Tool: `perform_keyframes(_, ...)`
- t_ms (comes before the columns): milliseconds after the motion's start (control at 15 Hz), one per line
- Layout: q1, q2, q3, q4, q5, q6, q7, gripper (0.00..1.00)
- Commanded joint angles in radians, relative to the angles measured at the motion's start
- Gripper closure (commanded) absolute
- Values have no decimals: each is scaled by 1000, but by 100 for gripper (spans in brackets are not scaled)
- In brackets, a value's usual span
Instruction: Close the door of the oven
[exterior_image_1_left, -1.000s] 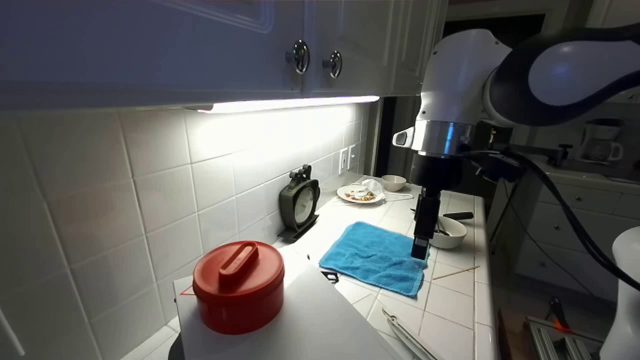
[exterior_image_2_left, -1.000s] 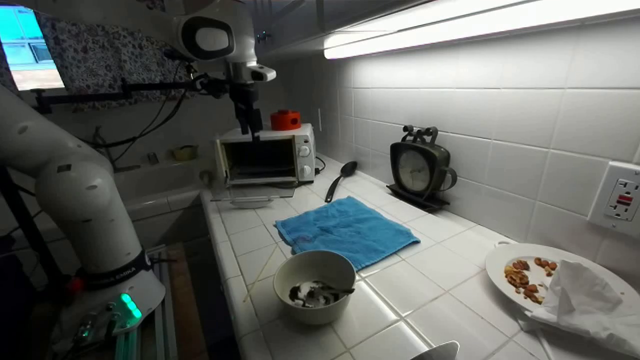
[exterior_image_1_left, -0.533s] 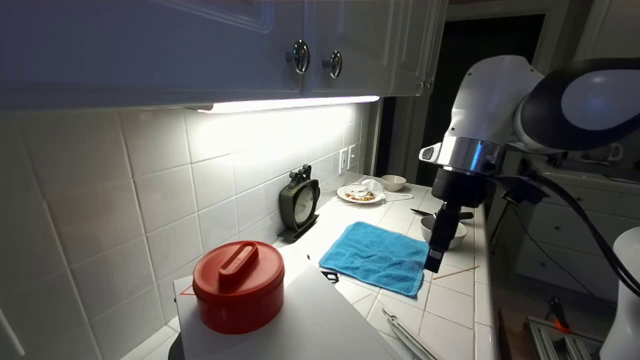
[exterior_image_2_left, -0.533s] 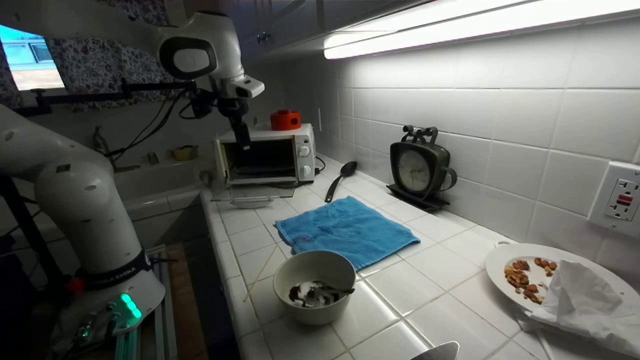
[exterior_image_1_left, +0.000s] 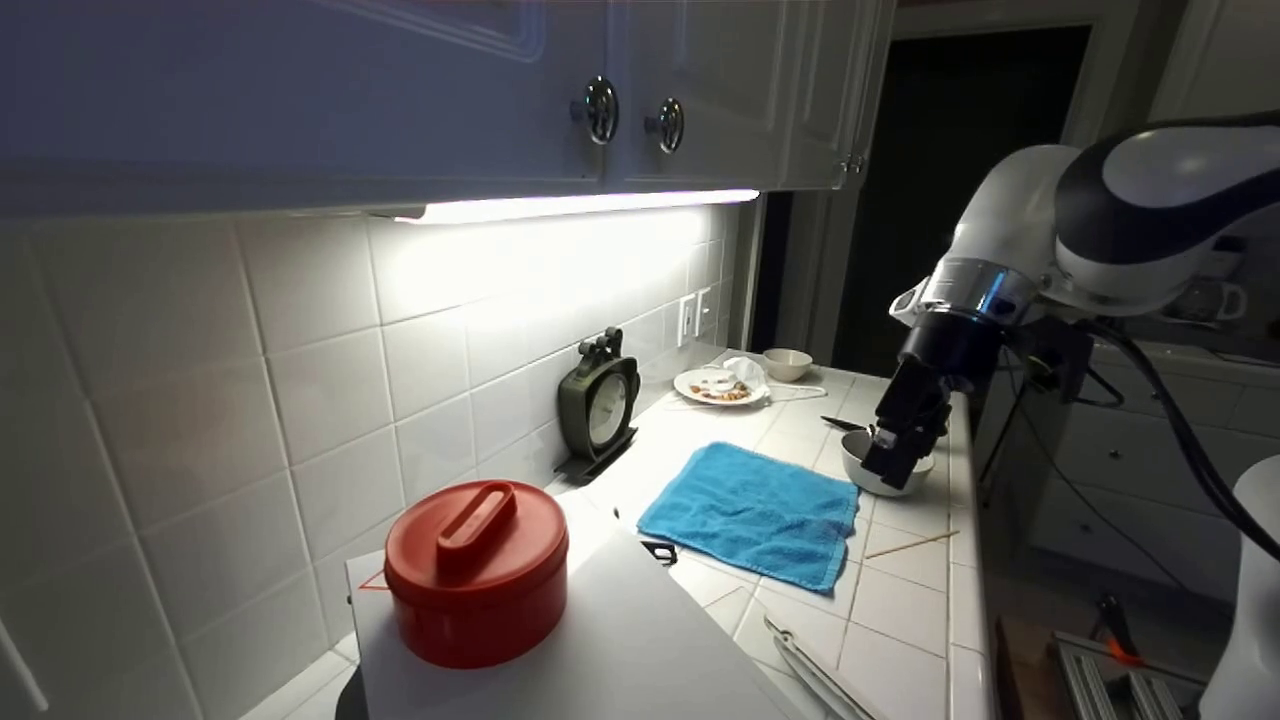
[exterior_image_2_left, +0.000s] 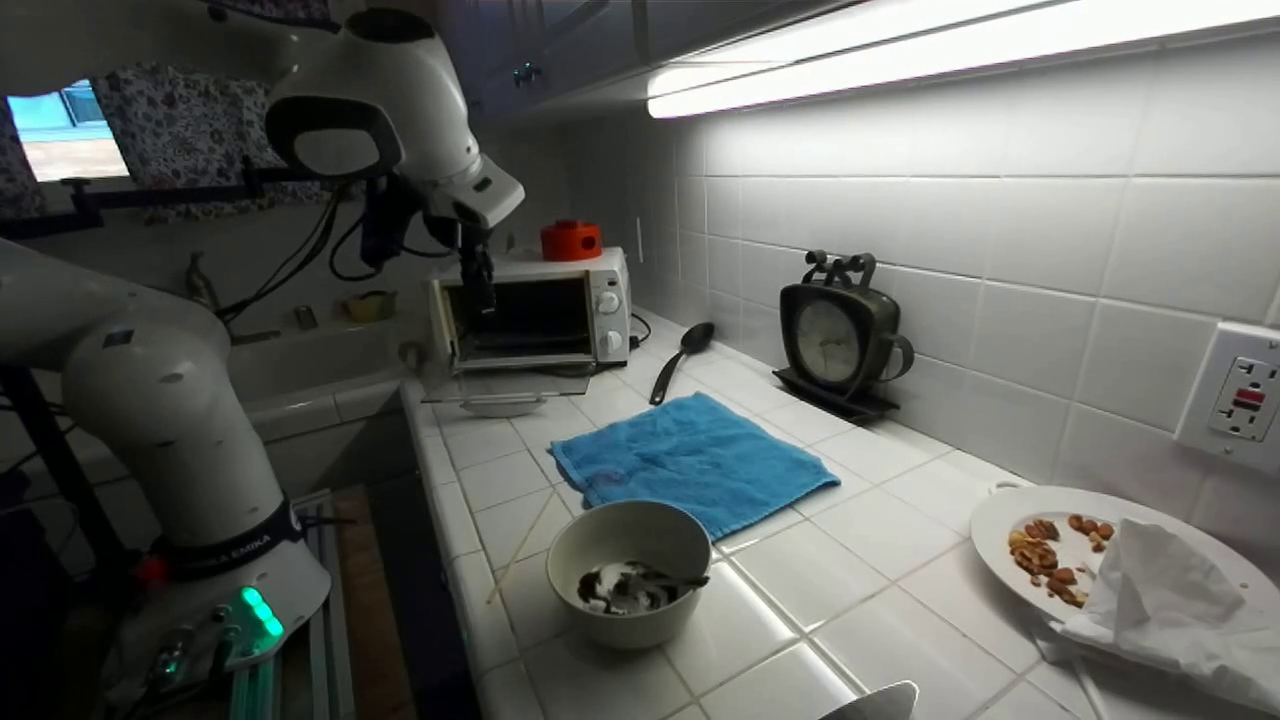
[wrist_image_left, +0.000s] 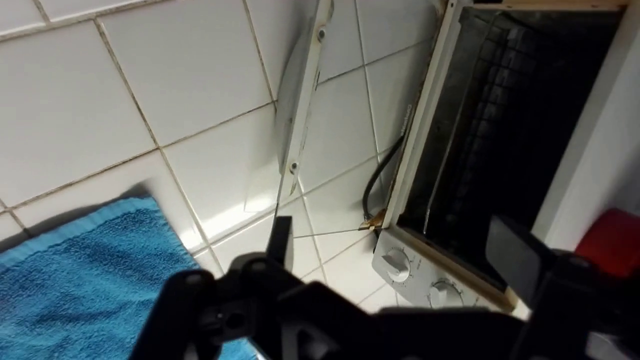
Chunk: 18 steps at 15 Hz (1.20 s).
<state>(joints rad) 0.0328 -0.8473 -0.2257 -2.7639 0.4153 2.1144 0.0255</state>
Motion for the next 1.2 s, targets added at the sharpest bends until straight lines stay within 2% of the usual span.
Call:
perform_keyframes(0, -13, 65, -89, 0, 88, 9, -107, 0)
perform_keyframes(200, 12, 148, -155, -4, 167, 10, -207, 0)
perform_keyframes(400, 23, 267, -171, -8, 241, 19, -308, 0)
perform_keyframes(800, 8, 499, -101, -7, 377, 58, -475, 0)
perform_keyframes(1133, 1, 620, -32, -6, 508, 133, -646, 0)
